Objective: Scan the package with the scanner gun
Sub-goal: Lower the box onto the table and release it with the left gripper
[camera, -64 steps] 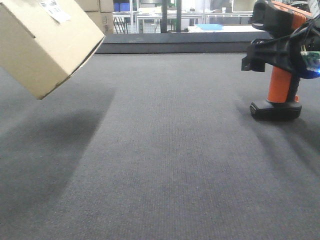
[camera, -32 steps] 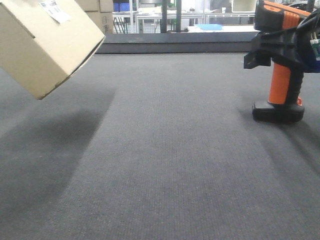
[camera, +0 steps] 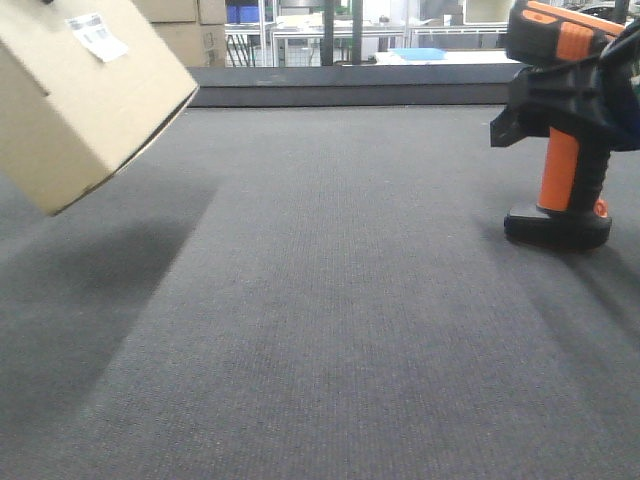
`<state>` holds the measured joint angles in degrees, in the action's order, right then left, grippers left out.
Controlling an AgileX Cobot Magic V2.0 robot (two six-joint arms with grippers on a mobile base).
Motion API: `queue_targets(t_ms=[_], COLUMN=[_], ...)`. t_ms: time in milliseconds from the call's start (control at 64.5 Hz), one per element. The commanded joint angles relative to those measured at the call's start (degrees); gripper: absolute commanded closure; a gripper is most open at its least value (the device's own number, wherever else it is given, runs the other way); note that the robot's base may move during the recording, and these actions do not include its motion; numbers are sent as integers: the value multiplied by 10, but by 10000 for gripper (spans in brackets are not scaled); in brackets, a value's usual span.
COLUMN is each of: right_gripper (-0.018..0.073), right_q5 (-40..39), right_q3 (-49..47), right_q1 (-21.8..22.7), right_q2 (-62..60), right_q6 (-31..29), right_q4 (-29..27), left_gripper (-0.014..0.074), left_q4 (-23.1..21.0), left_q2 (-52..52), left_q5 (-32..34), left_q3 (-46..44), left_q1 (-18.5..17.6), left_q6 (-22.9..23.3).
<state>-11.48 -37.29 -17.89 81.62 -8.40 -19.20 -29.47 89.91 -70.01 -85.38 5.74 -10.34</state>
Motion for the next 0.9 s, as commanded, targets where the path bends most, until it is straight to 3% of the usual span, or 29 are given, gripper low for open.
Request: queue_targets(t_ms=[0,78,202,357,744,884], right_gripper=[-1,-1,-1,-1,-1,0], right_q5=[9,34,65,109,251,286], right_q3=[-2,-2,-2,-2,-2,-2], right_q1=[3,9,28,62,72,72], right_q2=[-26,-41,-60,-86,-168,-207], right_q6=[-13,-13,-15,-17,-17,-17], right_q4=[5,5,6,6,30,30], left_gripper=[708,708,708,708,708,708], left_q4=[21,51,138,214,238,300], left_q2=[-6,-6,-1,25,93,104], left_q5=[0,0,0,0,0,0], left_q3=[-6,-11,-31,-64,-86,-86], left_q1=[-2,-6,-27,-57,-67,-74], left_q6=[-1,-1,5,40,71,106])
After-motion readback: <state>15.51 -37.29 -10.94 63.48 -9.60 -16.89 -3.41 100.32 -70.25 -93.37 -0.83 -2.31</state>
